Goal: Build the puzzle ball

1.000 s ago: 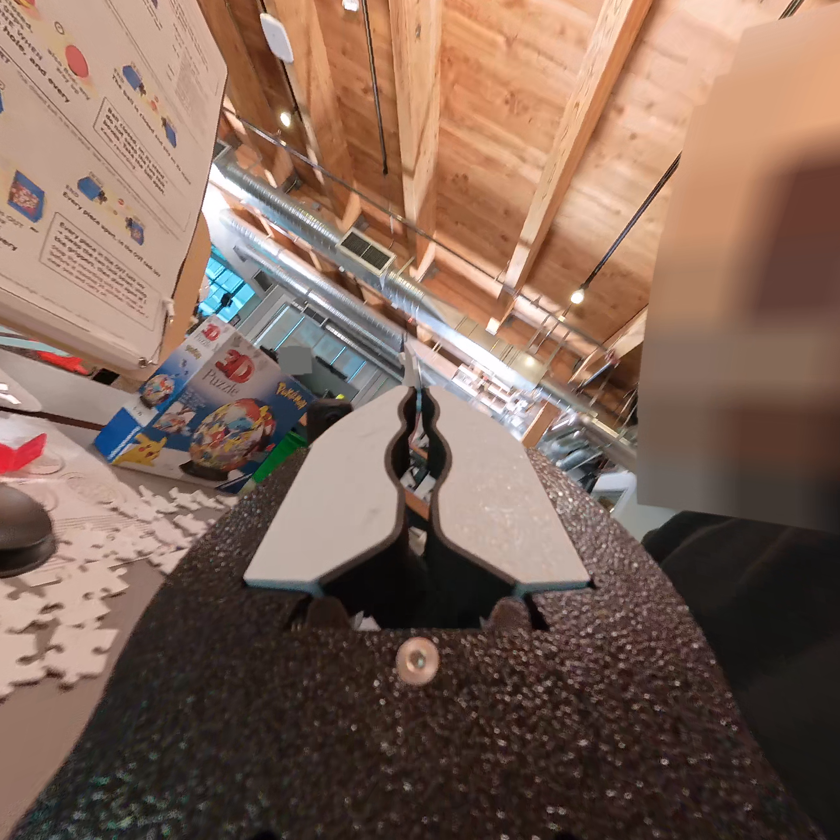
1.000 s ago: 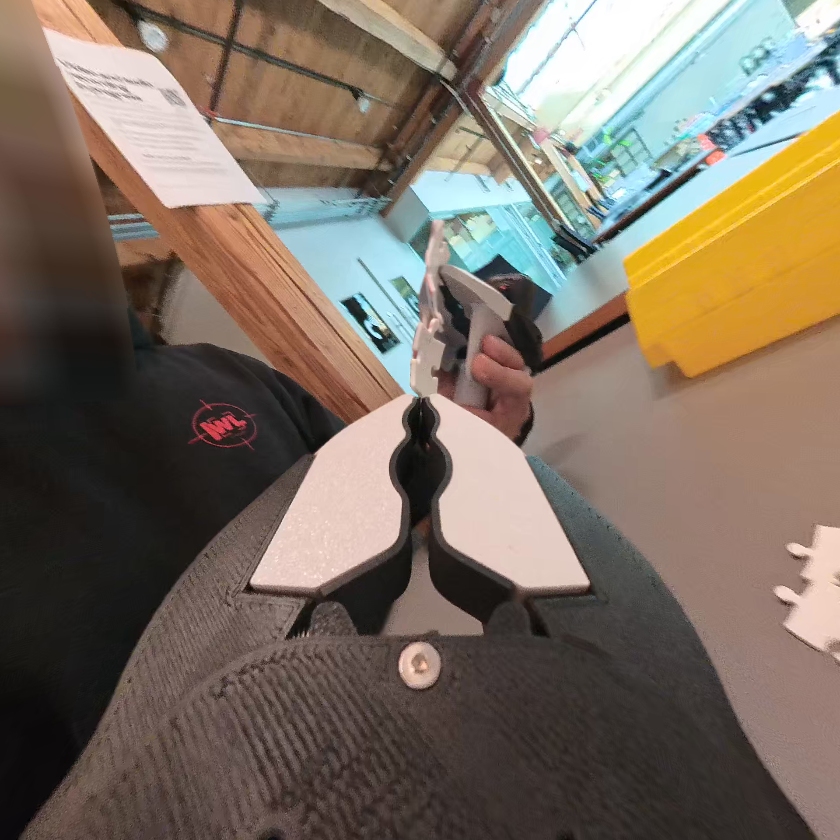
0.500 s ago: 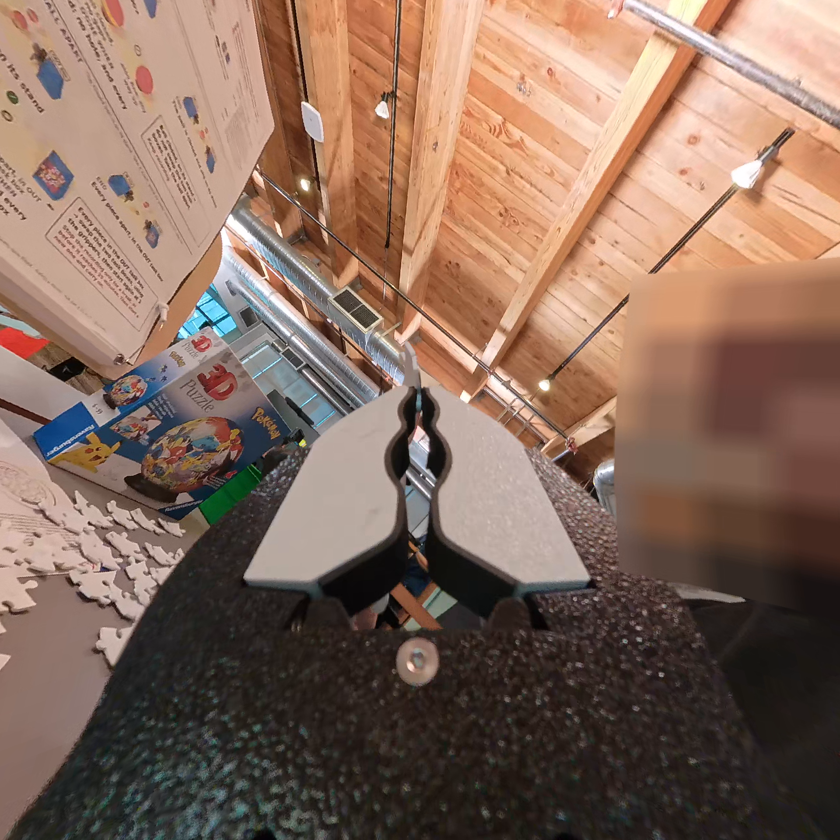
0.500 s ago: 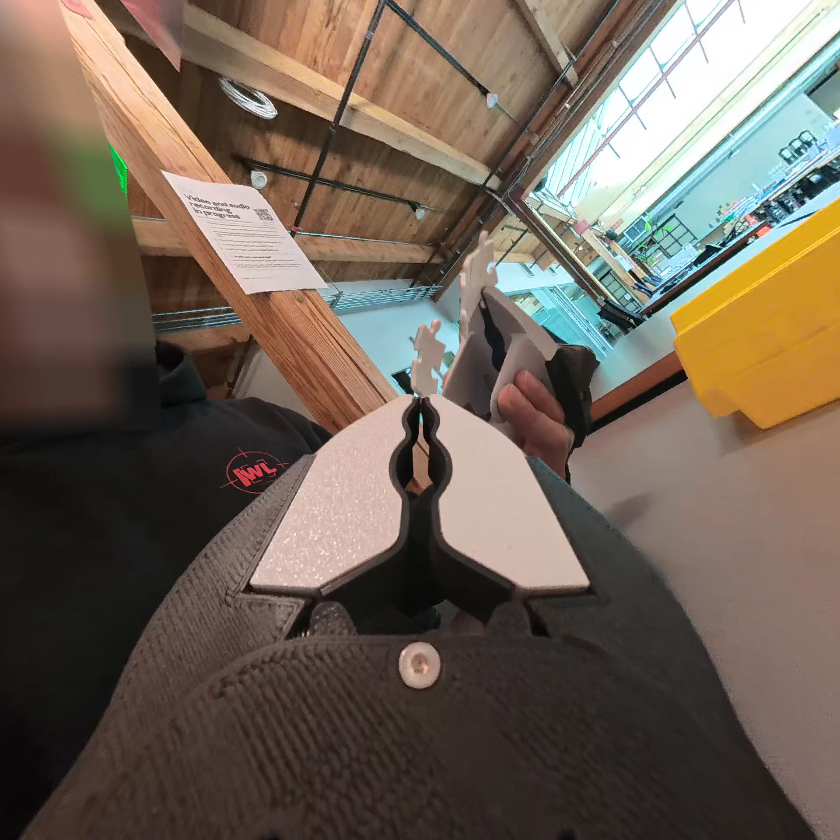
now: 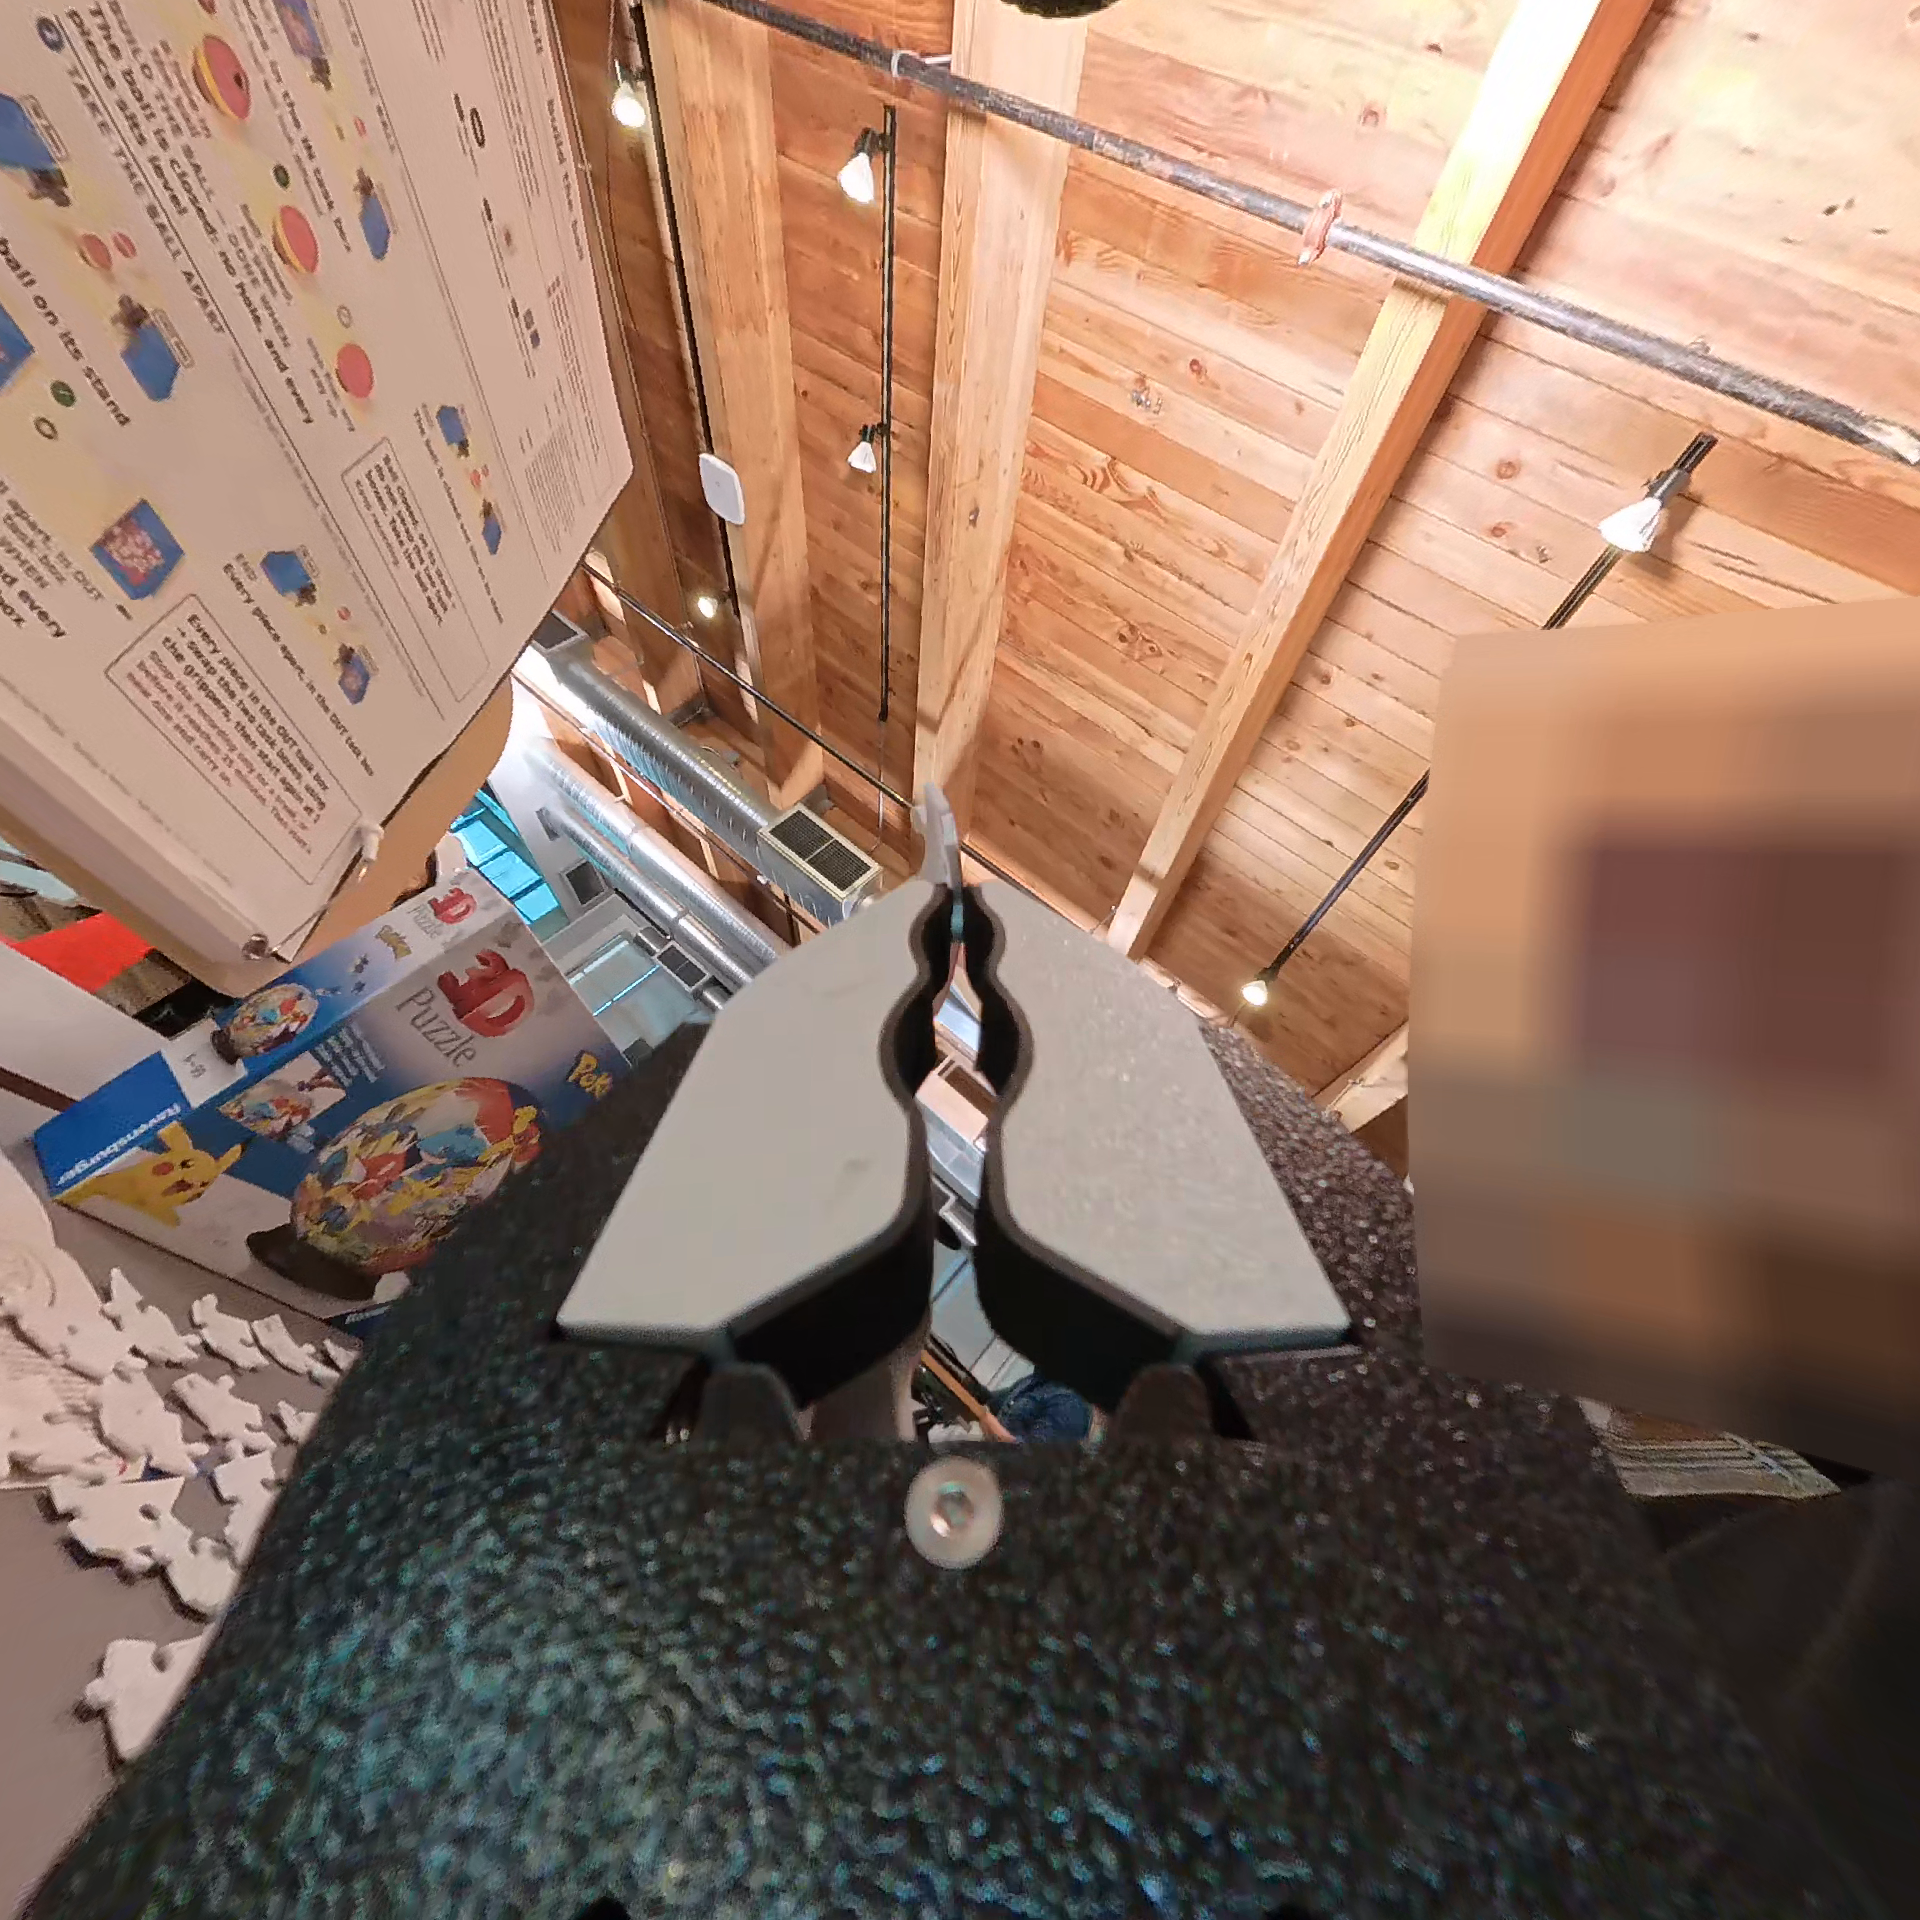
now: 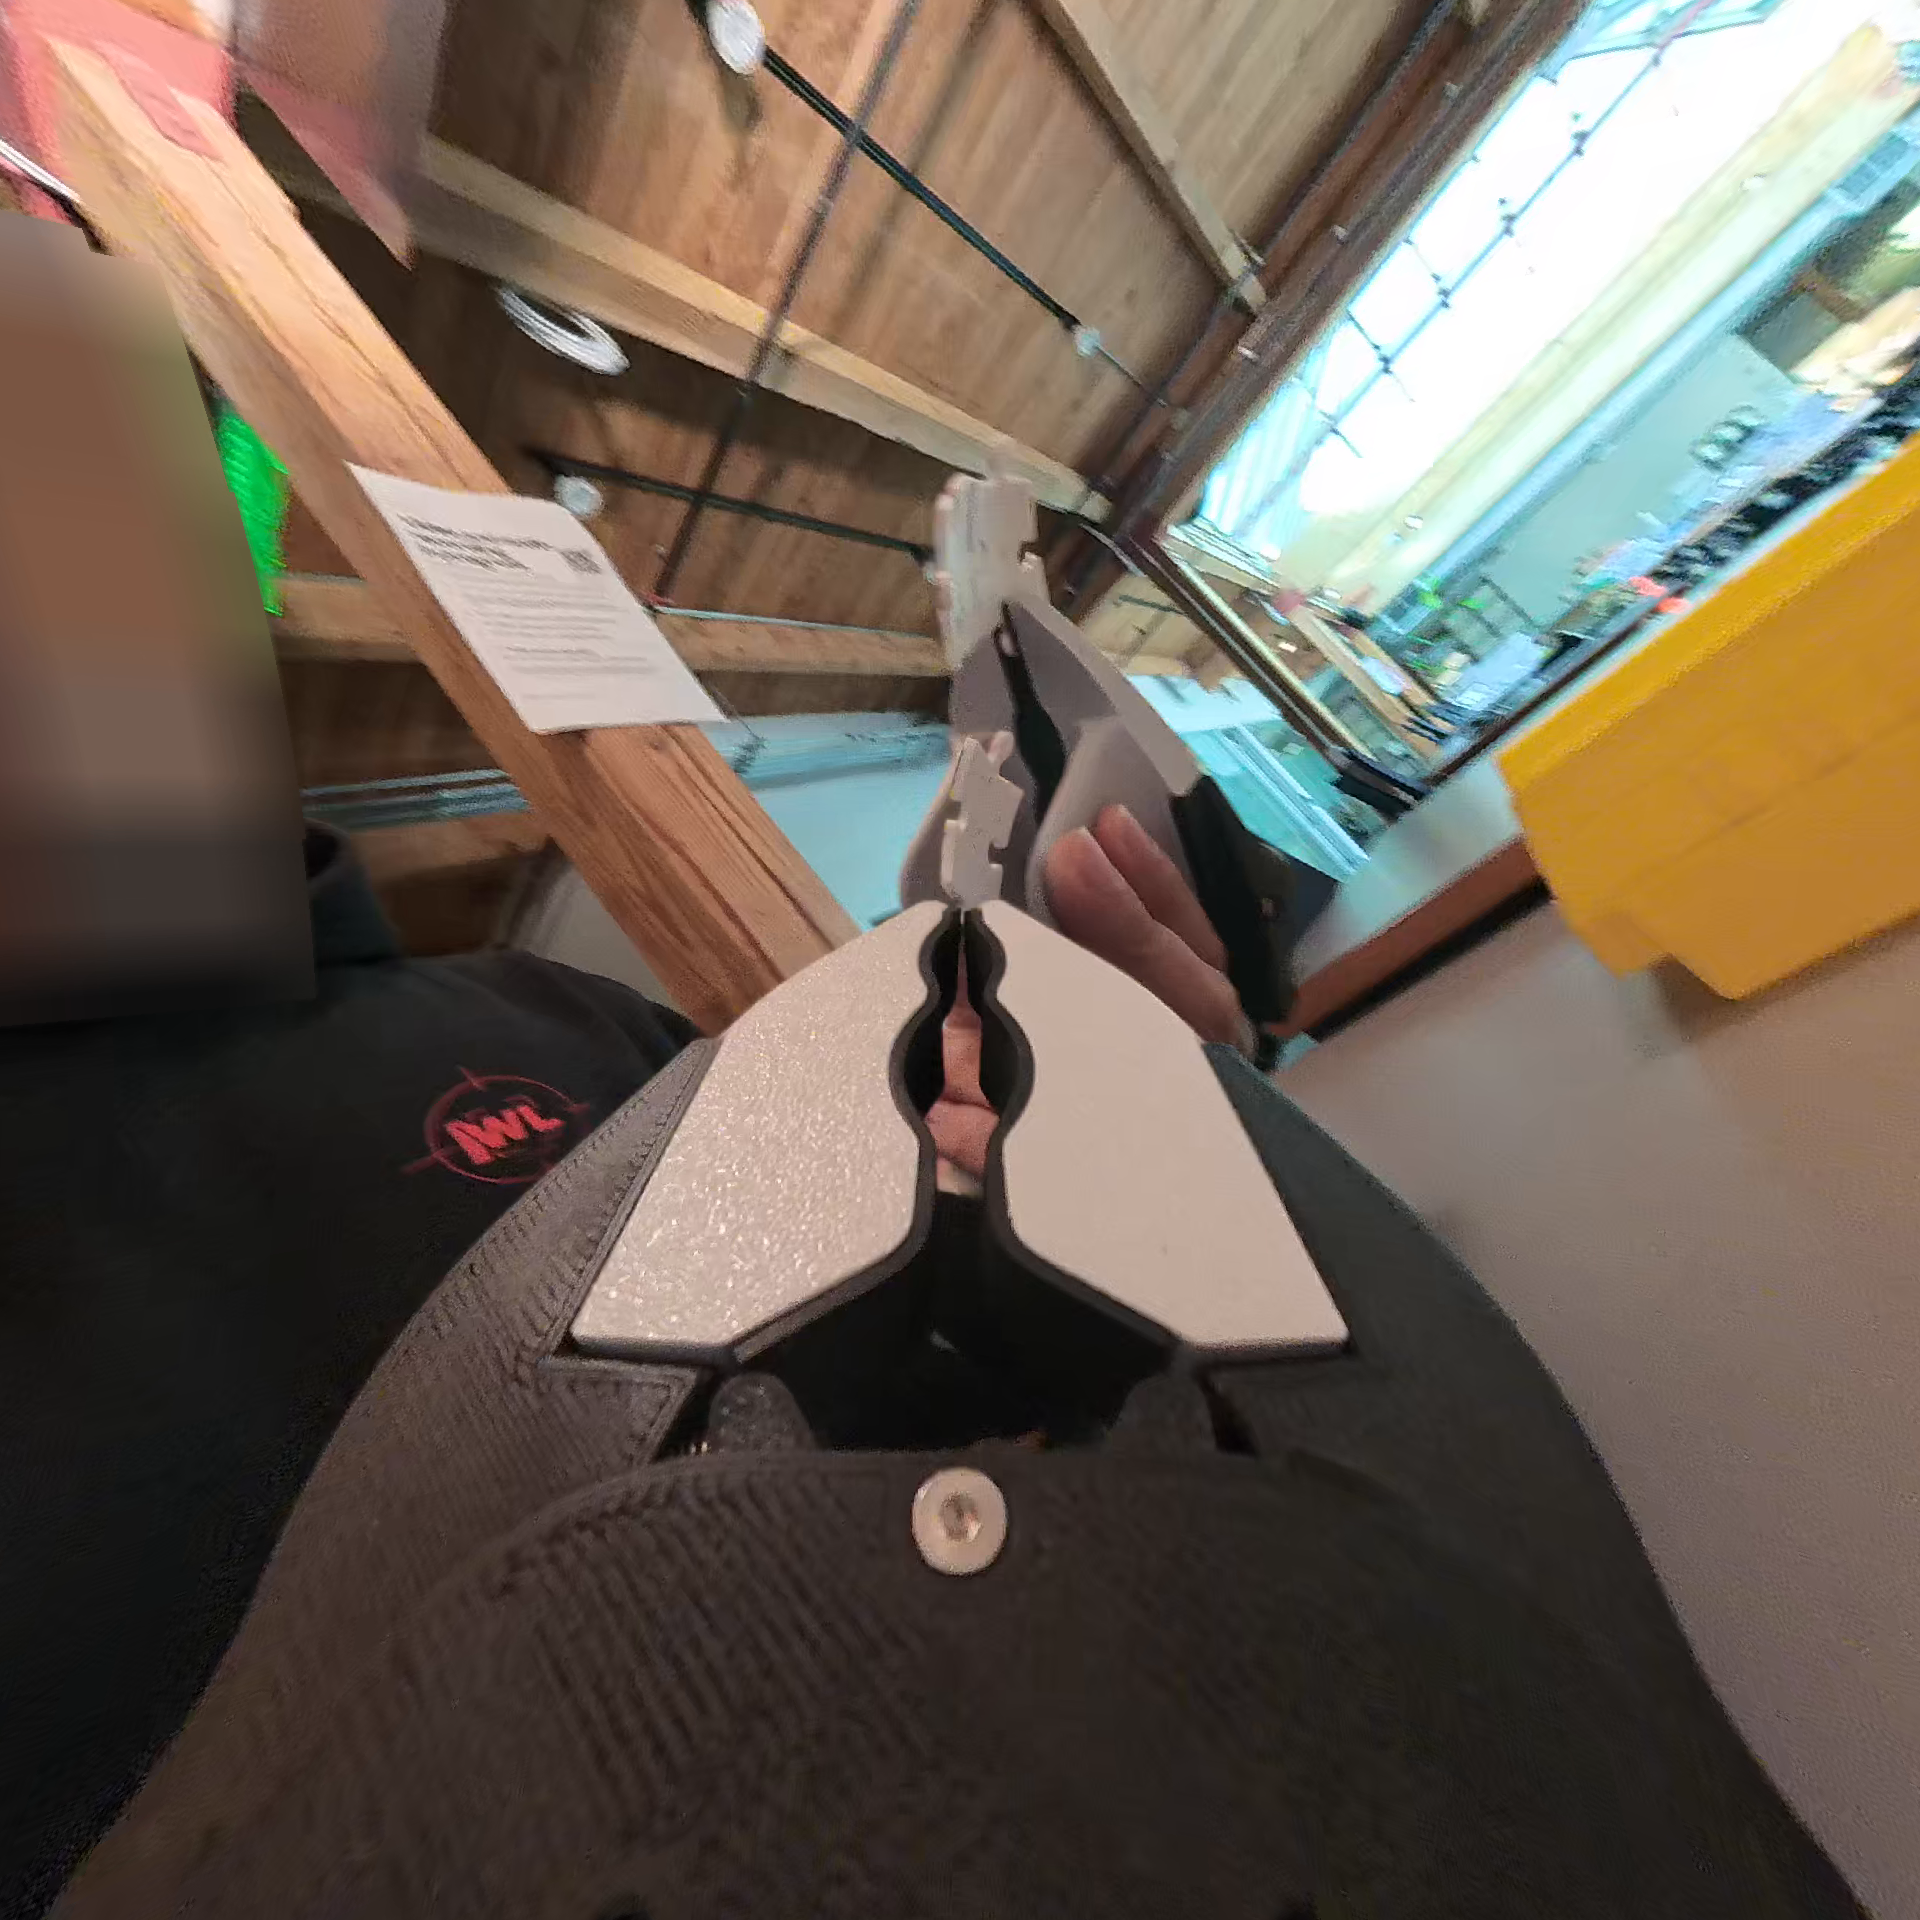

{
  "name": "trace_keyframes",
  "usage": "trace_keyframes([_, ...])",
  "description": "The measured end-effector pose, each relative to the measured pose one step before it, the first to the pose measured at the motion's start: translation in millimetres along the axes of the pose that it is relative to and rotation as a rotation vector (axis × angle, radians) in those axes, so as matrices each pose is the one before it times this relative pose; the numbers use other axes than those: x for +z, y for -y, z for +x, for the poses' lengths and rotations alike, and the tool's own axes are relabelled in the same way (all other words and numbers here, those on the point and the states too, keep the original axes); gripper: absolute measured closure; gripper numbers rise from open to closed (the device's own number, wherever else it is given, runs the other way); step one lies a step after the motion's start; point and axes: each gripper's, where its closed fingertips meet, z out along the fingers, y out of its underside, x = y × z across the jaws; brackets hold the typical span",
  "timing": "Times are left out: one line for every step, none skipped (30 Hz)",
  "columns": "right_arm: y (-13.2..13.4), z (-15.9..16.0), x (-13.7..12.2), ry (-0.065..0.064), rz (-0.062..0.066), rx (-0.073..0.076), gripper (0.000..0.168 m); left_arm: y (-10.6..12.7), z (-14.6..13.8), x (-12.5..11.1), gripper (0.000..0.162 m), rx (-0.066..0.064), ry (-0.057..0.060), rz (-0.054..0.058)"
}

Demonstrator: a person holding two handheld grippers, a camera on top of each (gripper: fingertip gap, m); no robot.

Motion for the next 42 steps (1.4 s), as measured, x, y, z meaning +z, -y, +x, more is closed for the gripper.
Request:
trace_keyframes([-3.26, 5.41, -2.68, -0.0548, -0.0363, -0.0288, 0.167, -0.78, -0.18, 0.19, 0.161, 0.0124, 0.0026, -0.0126])
trace_keyframes([-6.82, 9.34, -4.16, -0.0811, -0.0627, -0.0260, 0.167, -0.30, -0.74, -0.27, 0.161, 0.0149, 0.0069, -0.0145])
trace_keyframes([-10.74, 15.07, -5.76, -0.1141, -0.0880, -0.0099, 0.167, -0.01, -1.44, -0.75, 0.161, 0.0122, 0.0117, -0.0144])
trace_keyframes([-11.23, 14.74, -6.02, -0.1067, -0.0865, -0.0123, 0.168, -0.29, -1.88, -1.05, 0.161, 0.0102, 0.0134, -0.0187])
trace_keyframes([-10.20, 10.27, -5.07, -0.0746, -0.0717, -0.0184, 0.168, -1.09, -1.76, -1.04, 0.161, 0.0134, 0.0132, -0.0264])
trace_keyframes([-12.58, 9.52, -3.81, -0.0656, -0.0841, 0.0131, 0.168, -1.81, -1.74, -0.93, 0.161, 0.0216, 0.0142, -0.0310])
trace_keyframes([-12.22, 7.01, -2.36, -0.0439, -0.0831, 0.0280, 0.168, -2.12, -1.49, -0.69, 0.161, 0.0273, 0.0138, -0.0302])
trace_keyframes([-6.54, 2.80, -0.95, -0.0178, -0.0416, 0.0088, 0.168, -2.16, -0.56, -0.44, 0.161, 0.0265, 0.0075, -0.0275])
trace_keyframes([-2.88, 4.17, -0.50, -0.0257, -0.0119, 0.0104, 0.168, -1.86, 0.27, -0.32, 0.161, 0.0219, -0.0002, -0.0218])
trace_keyframes([-3.20, 3.47, -0.16, -0.0153, -0.0176, 0.0030, 0.168, -1.08, 0.32, -0.17, 0.161, 0.0134, -0.0021, -0.0131])
trace_keyframes([-0.55, -0.16, -0.57, 0.0059, -0.0042, -0.0150, 0.168, -0.37, -0.24, -0.28, 0.161, 0.0030, -0.0007, -0.0057])
trace_keyframes([5.48, -2.97, -1.55, 0.0127, 0.0306, -0.0197, 0.168, -0.34, -0.61, -0.36, 0.161, -0.0024, 0.0001, -0.0024])
trace_keyframes([13.57, -8.33, -2.94, 0.0321, 0.0773, -0.0291, 0.167, -1.06, -0.71, -0.35, 0.161, -0.0036, 0.0000, -0.0043])
trace_keyframes([19.12, -13.02, -3.07, 0.0471, 0.1086, -0.0325, 0.161, -2.15, -0.62, -0.34, 0.161, -0.0053, -0.0009, -0.0104])
trace_keyframes([19.35, -11.63, -1.91, 0.0321, 0.1038, -0.0218, 0.160, -3.07, 0.34, -0.13, 0.161, -0.0058, -0.0060, -0.0124])
trace_keyframes([17.27, -11.36, -0.25, 0.0309, 0.0896, -0.0271, 0.158, -3.66, 1.58, 0.32, 0.161, -0.0059, -0.0128, -0.0127])
trace_keyframes([14.50, -10.70, 1.16, 0.0320, 0.0729, -0.0251, 0.154, -4.12, 1.83, 0.91, 0.161, -0.0050, -0.0140, -0.0156])
trace_keyframes([9.94, -7.10, 1.84, 0.0164, 0.0455, -0.0112, 0.151, -3.92, 1.70, 1.19, 0.161, -0.0008, -0.0109, -0.0136])
trace_keyframes([6.13, -5.21, 2.36, 0.0152, 0.0236, -0.0019, 0.145, -2.76, 1.42, 1.29, 0.160, 0.0021, -0.0081, -0.0077])
trace_keyframes([3.97, -4.44, 2.23, 0.0197, 0.0148, 0.0045, 0.141, -2.08, 1.55, 1.32, 0.161, 0.0000, -0.0084, -0.0056])
trace_keyframes([2.55, -2.53, 1.86, 0.0121, 0.0117, 0.0038, 0.145, -2.05, 1.61, 1.25, 0.161, -0.0043, -0.0100, -0.0075])
trace_keyframes([0.35, -1.07, 1.46, 0.0061, -0.0005, -0.0033, 0.157, -1.82, 1.46, 1.09, 0.161, -0.0068, -0.0098, -0.0069])
trace_keyframes([0.57, -2.29, 0.94, 0.0160, -0.0004, -0.0141, 0.162, -0.43, 0.98, 0.60, 0.161, -0.0068, -0.0057, 0.0013])
trace_keyframes([0.36, -2.42, 0.43, 0.0132, -0.0047, -0.0125, 0.166, 0.64, -0.84, -0.12, 0.161, -0.0062, 0.0047, 0.0051])
trace_keyframes([-1.09, 0.80, 0.30, -0.0131, -0.0195, -0.0032, 0.166, 0.30, -1.83, -0.84, 0.161, -0.0013, 0.0093, -0.0050])
trace_keyframes([-1.43, -1.62, -0.06, 0.0037, -0.0259, -0.0125, 0.166, -0.55, -0.24, -1.06, 0.160, 0.0083, -0.0016, -0.0198])
trace_keyframes([-1.98, -3.80, -0.70, 0.0201, -0.0397, -0.0100, 0.166, -1.77, 2.32, -1.16, 0.160, 0.0165, -0.0146, -0.0364])
trace_keyframes([-3.83, -3.95, -0.98, 0.0199, -0.0621, -0.0051, 0.166, -2.43, 3.10, -1.38, 0.160, 0.0226, -0.0159, -0.0528])
trace_keyframes([-6.57, -3.41, -1.33, 0.0145, -0.0854, -0.0077, 0.166, -2.49, 0.76, -1.88, 0.156, 0.0294, 0.0016, -0.0703])
trace_keyframes([-8.83, -1.42, -1.61, -0.0008, -0.1037, -0.0121, 0.166, -2.44, -2.43, -2.75, 0.146, 0.0371, 0.0228, -0.0861])
trace_keyframes([-9.98, 1.00, -1.70, -0.0188, -0.1112, -0.0136, 0.166, -3.32, -3.92, -3.46, 0.135, 0.0437, 0.0334, -0.1015])
trace_keyframes([-11.18, 0.60, -0.97, -0.0146, -0.1163, -0.0111, 0.166, -4.79, -3.19, -3.57, 0.128, 0.0507, 0.0306, -0.1155])
trace_keyframes([-10.50, 0.57, -0.03, -0.0112, -0.1099, -0.0094, 0.166, -5.96, -0.59, -3.19, 0.126, 0.0530, 0.0171, -0.1201])
trace_keyframes([-9.52, 0.48, 0.92, -0.0098, -0.1005, -0.0073, 0.166, -7.16, 2.49, -2.12, 0.125, 0.0487, -0.0013, -0.1206])
trace_keyframes([-7.86, 0.19, 1.67, -0.0061, -0.0895, -0.0116, 0.166, -7.75, 3.72, -0.75, 0.125, 0.0412, -0.0096, -0.1161])
trace_keyframes([-6.26, -0.72, 2.36, 0.0024, -0.0763, -0.0147, 0.166, -7.40, 4.02, 0.47, 0.125, 0.0317, -0.0145, -0.1045])
trace_keyframes([-4.38, -1.72, 2.75, 0.0102, -0.0622, -0.0167, 0.166, -6.82, 4.04, 1.67, 0.128, 0.0241, -0.0206, -0.0910])
trace_keyframes([-1.81, -2.15, 2.77, 0.0139, -0.0423, -0.0151, 0.166, -5.41, 2.89, 2.54, 0.130, 0.0190, -0.0189, -0.0739])
trace_keyframes([0.09, -2.02, 2.72, 0.0144, -0.0288, -0.0093, 0.166, -4.39, 3.63, 3.00, 0.134, 0.0176, -0.0275, -0.0590])
trace_keyframes([0.18, -2.22, 2.69, 0.0179, -0.0256, -0.0065, 0.166, -4.04, 5.05, 3.53, 0.141, 0.0154, -0.0409, -0.0519])
trace_keyframes([-0.54, -2.24, 2.65, 0.0182, -0.0267, -0.0047, 0.166, -3.89, 3.60, 3.97, 0.143, 0.0096, -0.0324, -0.0490])
trace_keyframes([-0.24, -0.76, 2.19, 0.0077, -0.0213, 0.0004, 0.166, -4.13, 1.31, 4.26, 0.144, 0.0046, -0.0190, -0.0491])
